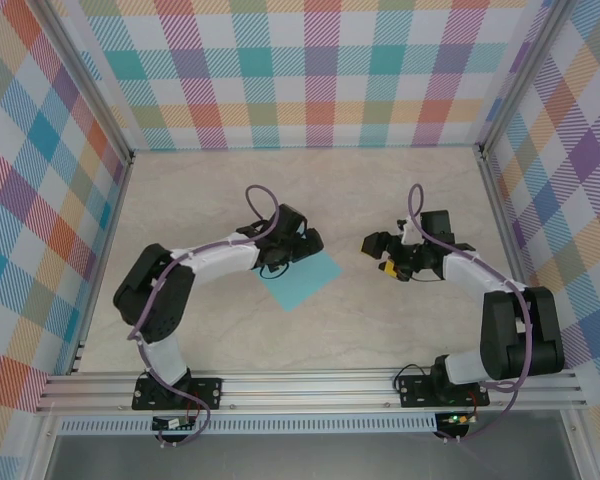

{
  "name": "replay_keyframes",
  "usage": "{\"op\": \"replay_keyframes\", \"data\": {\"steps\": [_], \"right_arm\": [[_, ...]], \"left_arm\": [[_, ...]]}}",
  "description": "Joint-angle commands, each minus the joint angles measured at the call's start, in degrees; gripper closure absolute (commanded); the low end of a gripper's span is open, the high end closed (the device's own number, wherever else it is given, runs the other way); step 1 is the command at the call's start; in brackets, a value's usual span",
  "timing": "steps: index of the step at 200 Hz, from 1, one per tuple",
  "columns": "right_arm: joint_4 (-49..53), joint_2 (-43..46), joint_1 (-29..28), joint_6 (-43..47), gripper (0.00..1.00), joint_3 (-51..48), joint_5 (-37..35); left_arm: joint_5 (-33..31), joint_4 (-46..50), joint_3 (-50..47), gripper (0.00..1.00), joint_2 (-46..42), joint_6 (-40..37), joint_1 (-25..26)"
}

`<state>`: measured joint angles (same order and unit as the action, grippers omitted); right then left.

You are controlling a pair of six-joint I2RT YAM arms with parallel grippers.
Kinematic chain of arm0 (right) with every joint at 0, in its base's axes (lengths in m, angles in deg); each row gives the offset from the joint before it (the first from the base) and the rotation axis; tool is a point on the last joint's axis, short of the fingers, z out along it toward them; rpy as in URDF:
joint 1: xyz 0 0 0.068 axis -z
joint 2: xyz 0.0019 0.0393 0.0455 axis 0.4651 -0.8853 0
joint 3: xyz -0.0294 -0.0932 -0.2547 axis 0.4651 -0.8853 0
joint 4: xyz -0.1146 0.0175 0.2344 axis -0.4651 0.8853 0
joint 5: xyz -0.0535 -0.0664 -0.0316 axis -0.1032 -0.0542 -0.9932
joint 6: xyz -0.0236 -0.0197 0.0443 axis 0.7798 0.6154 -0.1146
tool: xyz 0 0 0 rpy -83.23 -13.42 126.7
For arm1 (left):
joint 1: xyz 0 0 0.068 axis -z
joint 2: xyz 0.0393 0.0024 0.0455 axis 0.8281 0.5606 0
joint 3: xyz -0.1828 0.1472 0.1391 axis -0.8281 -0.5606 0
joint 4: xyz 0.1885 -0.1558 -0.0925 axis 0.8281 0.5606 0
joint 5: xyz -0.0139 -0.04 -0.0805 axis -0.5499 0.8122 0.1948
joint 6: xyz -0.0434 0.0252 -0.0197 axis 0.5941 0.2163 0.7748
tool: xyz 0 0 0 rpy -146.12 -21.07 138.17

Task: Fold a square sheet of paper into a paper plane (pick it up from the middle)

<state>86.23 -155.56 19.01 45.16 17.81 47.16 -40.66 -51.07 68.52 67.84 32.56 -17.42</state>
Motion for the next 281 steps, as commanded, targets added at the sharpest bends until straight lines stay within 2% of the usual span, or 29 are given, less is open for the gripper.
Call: {"op": "replay_keyframes", "data": {"steps": [1, 23, 68, 98, 116, 132, 155, 174, 189, 206, 236, 253, 281], "right_arm": [[-4.25, -0.05, -5.72, -6.07, 0.06, -0.43, -0.85], [-8.27, -1.77, -13.24, -10.97, 0.09, 0.23, -4.43], [-9.14, -10.79, -27.94, -16.61, 0.13, 8.35, -12.55], [-7.99, -18.12, -32.50, -16.28, 0.13, 14.83, -12.75], [-3.49, -22.45, -34.01, -13.10, 0.15, 20.86, -11.83], [4.21, -25.32, -34.14, -8.83, 0.15, 26.32, -15.43], [14.18, -28.28, -33.05, -1.86, 0.15, 34.03, -24.61], [18.62, -32.21, -30.26, 0.86, 0.15, 39.89, -24.97], [18.17, -33.92, -28.12, 1.61, 0.14, 41.21, -24.08], [17.23, -37.01, -25.62, 1.97, 0.14, 42.77, -17.87], [17.02, -39.23, -23.80, 1.50, 0.15, 42.40, -16.29], [16.86, -38.54, -22.92, -0.56, 0.16, 39.83, -18.45], [13.41, -33.75, -21.88, -7.26, 0.19, 30.26, -23.69]], "left_arm": [[-9.23, 7.73, -2.49, 0.00, -9.98, -1.02, -1.13], [-13.02, 9.18, -9.47, 0.00, -18.86, -1.06, -3.31], [-12.51, 10.51, -21.78, 0.00, -35.95, -1.66, -10.37], [-11.87, 11.85, -25.04, 0.00, -42.65, -2.78, -12.64], [-12.05, 13.36, -25.71, 0.00, -44.54, -3.15, -12.80], [-11.69, 14.33, -26.26, 0.00, -45.73, -3.90, -12.82], [-10.08, 14.92, -26.80, 0.00, -46.92, -5.00, -12.90], [-8.44, 14.29, -27.87, 0.00, -47.55, -5.17, -12.91], [-7.31, 14.02, -28.45, 0.00, -48.02, -5.31, -12.91], [-6.80, 14.02, -28.99, 0.00, -48.66, -5.51, -12.97], [-6.37, 14.17, -29.70, 0.00, -50.04, -5.72, -12.99], [-6.27, 14.45, -29.98, 0.00, -50.85, -5.75, -13.06], [-5.63, 14.37, -30.45, 0.00, -51.73, -5.73, -12.98]]}}
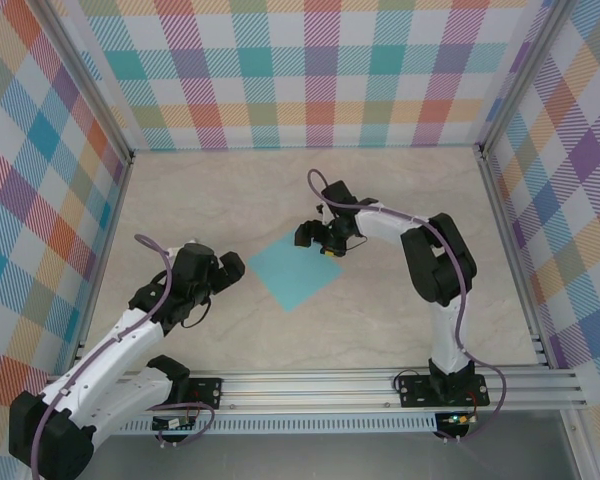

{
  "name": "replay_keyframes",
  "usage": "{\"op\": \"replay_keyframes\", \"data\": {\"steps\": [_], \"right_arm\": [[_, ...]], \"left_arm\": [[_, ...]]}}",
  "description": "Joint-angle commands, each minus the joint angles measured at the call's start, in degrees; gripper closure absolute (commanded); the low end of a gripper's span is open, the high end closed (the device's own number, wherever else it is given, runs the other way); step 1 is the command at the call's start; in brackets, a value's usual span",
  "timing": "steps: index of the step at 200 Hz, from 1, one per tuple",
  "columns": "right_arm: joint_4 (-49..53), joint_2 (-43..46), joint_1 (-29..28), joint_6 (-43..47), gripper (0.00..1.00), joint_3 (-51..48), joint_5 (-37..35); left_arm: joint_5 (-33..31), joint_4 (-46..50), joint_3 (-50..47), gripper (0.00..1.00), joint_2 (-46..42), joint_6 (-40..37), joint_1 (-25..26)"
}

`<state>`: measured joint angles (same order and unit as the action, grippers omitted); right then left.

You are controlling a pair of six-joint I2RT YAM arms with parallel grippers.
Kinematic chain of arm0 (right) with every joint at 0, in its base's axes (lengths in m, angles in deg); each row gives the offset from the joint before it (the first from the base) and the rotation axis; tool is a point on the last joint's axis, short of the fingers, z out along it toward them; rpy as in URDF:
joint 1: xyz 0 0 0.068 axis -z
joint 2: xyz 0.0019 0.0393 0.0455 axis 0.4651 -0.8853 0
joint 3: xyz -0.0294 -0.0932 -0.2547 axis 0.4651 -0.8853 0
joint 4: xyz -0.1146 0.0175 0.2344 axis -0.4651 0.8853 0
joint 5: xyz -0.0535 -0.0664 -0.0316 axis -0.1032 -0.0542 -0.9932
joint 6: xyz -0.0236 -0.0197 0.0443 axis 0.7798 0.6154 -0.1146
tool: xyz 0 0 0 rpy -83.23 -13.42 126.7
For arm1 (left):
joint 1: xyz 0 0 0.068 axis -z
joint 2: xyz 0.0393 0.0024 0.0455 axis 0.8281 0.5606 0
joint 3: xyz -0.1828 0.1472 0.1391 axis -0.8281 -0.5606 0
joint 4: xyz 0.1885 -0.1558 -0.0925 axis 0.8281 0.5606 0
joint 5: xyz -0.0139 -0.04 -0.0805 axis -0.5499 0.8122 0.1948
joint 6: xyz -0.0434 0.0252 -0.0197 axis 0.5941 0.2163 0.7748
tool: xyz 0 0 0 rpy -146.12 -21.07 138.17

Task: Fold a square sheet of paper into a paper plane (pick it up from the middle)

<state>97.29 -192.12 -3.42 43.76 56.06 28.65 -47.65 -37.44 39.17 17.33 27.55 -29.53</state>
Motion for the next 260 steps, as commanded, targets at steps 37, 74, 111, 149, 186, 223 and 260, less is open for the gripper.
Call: {"op": "replay_keyframes", "data": {"steps": [37, 74, 111, 149, 186, 223, 260], "right_arm": [[-7.14, 14.17, 0.08, -18.77, 0.25, -25.48, -8.94], [-6.51, 27.35, -3.00, -18.88, 0.25, -31.72, -16.07], [-0.74, 24.33, -3.84, -5.96, 0.24, -21.02, -7.29], [1.78, 15.88, -5.56, -5.15, 0.24, -14.97, -5.11], [4.22, 12.95, -5.13, -4.40, 0.23, -15.07, -7.80], [3.43, 14.18, -2.96, -5.31, 0.23, -20.63, -8.67], [3.11, 17.72, -1.29, -6.42, 0.22, -24.69, -9.08]], "left_arm": [[2.92, -0.62, -1.43, 0.00, -1.04, -0.19, -0.87], [4.24, -0.39, -1.23, 0.00, -0.79, -0.54, -0.87], [3.76, 0.39, -1.16, 0.00, -1.59, -1.15, -0.88], [4.11, 1.29, -1.34, 0.00, -2.54, -1.51, -0.88], [4.43, 1.18, -1.95, 0.00, -4.33, -1.94, -0.88], [4.60, 1.70, -2.22, 0.00, -7.07, -2.78, -0.95], [4.76, 0.82, -4.05, 0.00, -11.57, -2.59, -0.88]]}}
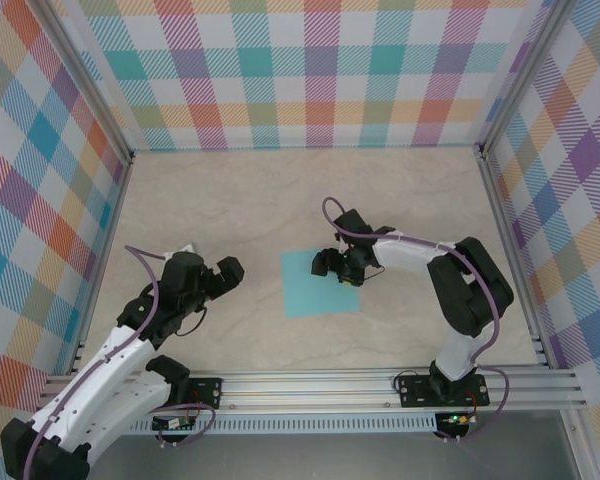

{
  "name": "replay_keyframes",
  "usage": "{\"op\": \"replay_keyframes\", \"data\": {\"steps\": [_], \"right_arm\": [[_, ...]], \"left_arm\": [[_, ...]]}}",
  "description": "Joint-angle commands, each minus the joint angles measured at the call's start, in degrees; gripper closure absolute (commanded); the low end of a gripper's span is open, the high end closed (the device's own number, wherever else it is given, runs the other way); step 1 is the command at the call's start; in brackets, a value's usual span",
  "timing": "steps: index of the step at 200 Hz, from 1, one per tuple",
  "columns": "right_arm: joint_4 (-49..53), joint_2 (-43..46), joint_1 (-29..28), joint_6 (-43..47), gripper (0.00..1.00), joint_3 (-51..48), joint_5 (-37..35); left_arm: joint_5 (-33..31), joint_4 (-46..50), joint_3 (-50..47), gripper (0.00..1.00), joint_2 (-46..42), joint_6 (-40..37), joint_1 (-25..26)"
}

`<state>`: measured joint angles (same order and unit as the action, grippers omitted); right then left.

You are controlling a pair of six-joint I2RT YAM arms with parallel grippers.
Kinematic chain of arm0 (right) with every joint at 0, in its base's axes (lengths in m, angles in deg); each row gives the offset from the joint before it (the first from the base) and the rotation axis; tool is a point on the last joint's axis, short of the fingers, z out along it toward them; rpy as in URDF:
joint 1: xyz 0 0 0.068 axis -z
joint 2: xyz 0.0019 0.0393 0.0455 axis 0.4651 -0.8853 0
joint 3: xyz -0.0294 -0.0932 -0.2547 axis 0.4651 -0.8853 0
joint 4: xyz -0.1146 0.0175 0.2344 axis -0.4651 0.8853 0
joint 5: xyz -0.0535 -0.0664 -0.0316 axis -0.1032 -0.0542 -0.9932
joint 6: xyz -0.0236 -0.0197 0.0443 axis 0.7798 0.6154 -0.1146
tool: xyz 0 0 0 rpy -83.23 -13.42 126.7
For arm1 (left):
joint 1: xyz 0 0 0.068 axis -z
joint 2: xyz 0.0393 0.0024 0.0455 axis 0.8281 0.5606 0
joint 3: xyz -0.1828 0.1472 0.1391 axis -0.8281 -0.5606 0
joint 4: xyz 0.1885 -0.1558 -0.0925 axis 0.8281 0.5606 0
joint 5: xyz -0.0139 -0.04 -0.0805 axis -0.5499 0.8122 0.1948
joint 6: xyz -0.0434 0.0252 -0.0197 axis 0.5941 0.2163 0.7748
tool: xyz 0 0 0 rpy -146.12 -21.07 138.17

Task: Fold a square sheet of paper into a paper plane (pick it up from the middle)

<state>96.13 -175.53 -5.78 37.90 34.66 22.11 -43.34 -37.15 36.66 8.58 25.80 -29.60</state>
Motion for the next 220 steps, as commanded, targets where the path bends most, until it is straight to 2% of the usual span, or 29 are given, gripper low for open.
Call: {"op": "replay_keyframes", "data": {"steps": [1, 40, 62, 85, 98, 135, 162, 196, 220], "right_arm": [[4.18, 1.25, 1.07, -0.50, 0.22, -3.37, -2.47], [6.46, 4.83, 0.10, 4.74, 0.14, 0.39, -1.33], [16.06, 5.08, -2.65, 8.01, 0.07, 6.76, -10.82], [25.50, 1.47, -5.72, 9.32, 0.00, 13.60, -19.13], [28.95, -1.08, -7.33, 9.27, 0.00, 16.98, -21.92], [30.49, -7.36, -9.65, 6.60, 0.00, 22.30, -21.31], [28.67, -10.18, -9.68, 5.54, 0.00, 23.57, -18.23], [29.14, -12.64, -9.66, 4.26, 0.00, 25.01, -19.23], [28.27, -13.51, -9.66, 3.87, 0.00, 25.58, -17.14]], "left_arm": [[0.44, 0.49, -1.59, 0.00, -3.01, -0.75, -0.86], [0.16, -0.67, -2.76, 0.00, -5.05, -0.56, -0.85], [1.56, -1.90, -3.30, 0.00, -4.10, -0.88, -0.82], [2.05, -2.08, -3.31, 0.00, -2.13, -0.71, -0.83], [2.62, -2.13, -3.30, 0.00, -1.55, -1.09, -0.82], [4.74, -2.57, -3.64, 0.00, -1.58, -1.85, -0.82], [7.48, -2.51, -4.16, 0.00, -1.48, -2.49, -0.83], [7.45, -0.77, -3.84, 0.00, -1.76, -3.45, -0.88], [7.46, -0.52, -3.83, 0.00, -1.89, -3.57, -0.82]]}}
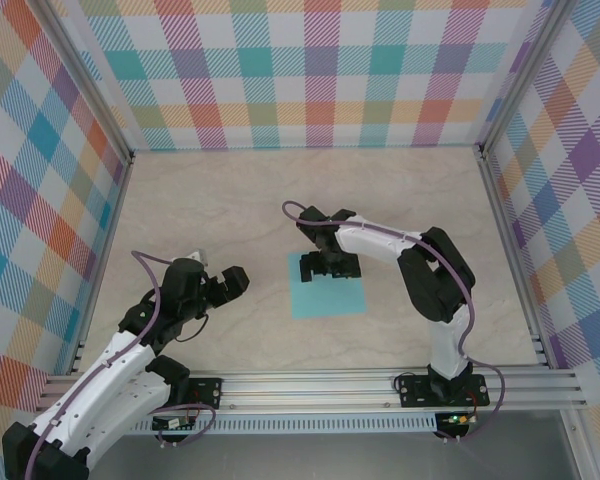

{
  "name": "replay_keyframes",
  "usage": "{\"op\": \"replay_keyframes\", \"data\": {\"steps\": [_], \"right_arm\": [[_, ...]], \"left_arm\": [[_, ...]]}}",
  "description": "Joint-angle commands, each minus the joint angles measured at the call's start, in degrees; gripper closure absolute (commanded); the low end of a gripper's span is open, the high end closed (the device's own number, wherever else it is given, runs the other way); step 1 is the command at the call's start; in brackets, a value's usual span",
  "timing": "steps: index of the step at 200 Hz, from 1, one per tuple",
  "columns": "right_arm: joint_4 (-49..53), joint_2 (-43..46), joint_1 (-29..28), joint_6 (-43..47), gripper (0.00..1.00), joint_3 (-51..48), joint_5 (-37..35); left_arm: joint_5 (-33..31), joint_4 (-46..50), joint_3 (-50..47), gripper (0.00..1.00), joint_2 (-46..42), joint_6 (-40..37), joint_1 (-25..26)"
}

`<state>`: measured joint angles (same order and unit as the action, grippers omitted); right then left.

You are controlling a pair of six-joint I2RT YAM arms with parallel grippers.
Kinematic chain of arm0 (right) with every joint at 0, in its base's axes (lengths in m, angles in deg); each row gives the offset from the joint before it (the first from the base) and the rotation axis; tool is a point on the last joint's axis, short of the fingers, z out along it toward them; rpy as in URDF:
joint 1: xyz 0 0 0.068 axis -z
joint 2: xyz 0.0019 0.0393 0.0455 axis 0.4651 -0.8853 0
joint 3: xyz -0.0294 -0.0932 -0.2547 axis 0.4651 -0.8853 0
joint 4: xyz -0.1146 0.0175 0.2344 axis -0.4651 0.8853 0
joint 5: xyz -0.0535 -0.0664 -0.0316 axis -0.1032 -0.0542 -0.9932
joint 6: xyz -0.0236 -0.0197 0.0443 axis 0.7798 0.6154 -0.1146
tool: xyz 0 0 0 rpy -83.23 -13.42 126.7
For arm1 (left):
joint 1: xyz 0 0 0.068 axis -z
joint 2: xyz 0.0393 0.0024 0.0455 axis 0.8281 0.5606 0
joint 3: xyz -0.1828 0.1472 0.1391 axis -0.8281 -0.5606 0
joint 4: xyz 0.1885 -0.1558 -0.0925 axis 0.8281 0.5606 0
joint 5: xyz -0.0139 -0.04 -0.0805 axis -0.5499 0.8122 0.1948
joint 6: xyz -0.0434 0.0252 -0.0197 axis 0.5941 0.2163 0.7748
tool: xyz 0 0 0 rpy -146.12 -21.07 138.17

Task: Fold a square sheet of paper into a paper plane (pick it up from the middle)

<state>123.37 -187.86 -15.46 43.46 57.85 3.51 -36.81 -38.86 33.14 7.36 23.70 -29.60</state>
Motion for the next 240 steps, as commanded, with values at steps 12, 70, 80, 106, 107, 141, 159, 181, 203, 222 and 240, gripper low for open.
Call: {"op": "replay_keyframes", "data": {"steps": [12, 70, 80, 106, 107, 141, 159, 181, 203, 222, 240], "right_arm": [[1.41, -2.12, -0.04, -2.03, 0.00, 3.08, 1.96], [1.74, -5.90, 0.02, -4.76, 0.00, 1.93, 1.29], [1.33, -6.22, 0.02, -5.02, 0.00, 1.10, 1.31], [0.62, -7.20, -0.24, -5.55, 0.00, -0.92, 0.97], [0.52, -7.25, -0.24, -5.55, 0.00, -0.99, 1.07], [0.56, -9.24, -0.98, -6.30, 0.00, -2.50, -0.28], [1.12, -10.33, -1.92, -6.59, 0.00, -2.34, -1.61], [0.15, -11.08, -2.26, -6.70, 0.00, -2.68, -0.67], [-0.96, -11.15, -2.21, -6.54, 0.03, -3.24, 0.34], [-1.20, -10.96, -2.17, -6.28, 0.05, -3.16, 0.65], [-1.05, -10.45, -2.16, -6.03, 0.08, -2.94, 0.26]], "left_arm": [[0.91, 1.36, -0.29, 0.00, -0.63, -1.51, -0.82], [0.74, 1.54, -0.14, 0.00, -0.33, -1.91, -0.86], [0.87, 1.54, -0.01, 0.00, -0.31, -1.99, -0.82], [0.64, 1.64, 0.13, 0.00, -0.22, -2.08, -0.83], [0.65, 1.68, 0.12, 0.00, -0.22, -2.08, -0.82], [0.47, 1.54, 0.19, 0.00, -0.20, -2.07, -0.78], [0.39, 1.54, 0.21, 0.00, 0.00, -2.08, -0.84], [0.21, 1.49, 0.29, 0.00, 0.28, -2.06, -0.82], [0.38, 1.79, 0.39, 0.00, 0.46, -2.13, -0.82], [0.39, 2.41, 0.55, 0.00, 0.38, -2.35, -0.87], [0.37, 2.81, 0.56, 0.00, 0.30, -2.44, -0.86]]}}
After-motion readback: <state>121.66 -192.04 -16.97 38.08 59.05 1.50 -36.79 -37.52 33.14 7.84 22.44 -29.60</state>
